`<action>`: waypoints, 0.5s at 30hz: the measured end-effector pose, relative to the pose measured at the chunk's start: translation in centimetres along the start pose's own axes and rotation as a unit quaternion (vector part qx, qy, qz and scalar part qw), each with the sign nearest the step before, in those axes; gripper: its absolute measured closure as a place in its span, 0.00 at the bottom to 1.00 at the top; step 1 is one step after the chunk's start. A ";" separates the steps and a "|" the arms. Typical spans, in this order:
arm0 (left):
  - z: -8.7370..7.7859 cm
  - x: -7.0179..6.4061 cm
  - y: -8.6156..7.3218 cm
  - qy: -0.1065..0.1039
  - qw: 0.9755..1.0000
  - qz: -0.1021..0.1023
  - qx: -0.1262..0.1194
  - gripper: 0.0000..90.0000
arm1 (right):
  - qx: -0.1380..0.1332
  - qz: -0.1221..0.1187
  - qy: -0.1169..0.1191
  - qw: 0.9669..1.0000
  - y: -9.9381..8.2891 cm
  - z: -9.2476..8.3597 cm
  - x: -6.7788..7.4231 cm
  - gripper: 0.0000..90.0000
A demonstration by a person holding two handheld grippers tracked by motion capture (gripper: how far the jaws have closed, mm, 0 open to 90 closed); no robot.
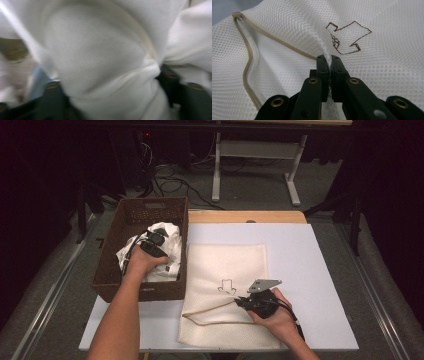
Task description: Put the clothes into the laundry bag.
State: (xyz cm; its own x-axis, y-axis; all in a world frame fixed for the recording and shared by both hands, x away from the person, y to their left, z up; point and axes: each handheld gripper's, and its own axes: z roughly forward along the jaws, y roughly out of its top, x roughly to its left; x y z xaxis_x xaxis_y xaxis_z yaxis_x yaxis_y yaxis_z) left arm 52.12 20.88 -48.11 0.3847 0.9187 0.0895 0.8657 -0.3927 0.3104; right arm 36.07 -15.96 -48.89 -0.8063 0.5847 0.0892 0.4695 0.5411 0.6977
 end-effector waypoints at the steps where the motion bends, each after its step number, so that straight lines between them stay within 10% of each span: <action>1: -0.1 0.0 0.0 0.000 1.000 -0.001 0.000 0.57 | -0.001 0.001 0.000 1.000 0.0 0.0 0.0 0.98; 15: -1.5 1.5 0.1 -0.070 0.994 -0.073 -0.032 0.74 | -0.011 0.005 0.008 1.000 0.0 -0.3 -0.1 0.98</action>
State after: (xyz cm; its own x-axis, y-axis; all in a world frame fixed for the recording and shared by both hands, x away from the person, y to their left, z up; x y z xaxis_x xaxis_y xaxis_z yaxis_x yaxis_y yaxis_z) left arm 52.27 22.32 -46.51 0.2999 0.9496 -0.0917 0.8957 -0.2472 0.3697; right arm 36.06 -16.26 -48.69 -0.8076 0.5799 0.1070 0.4695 0.5225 0.7117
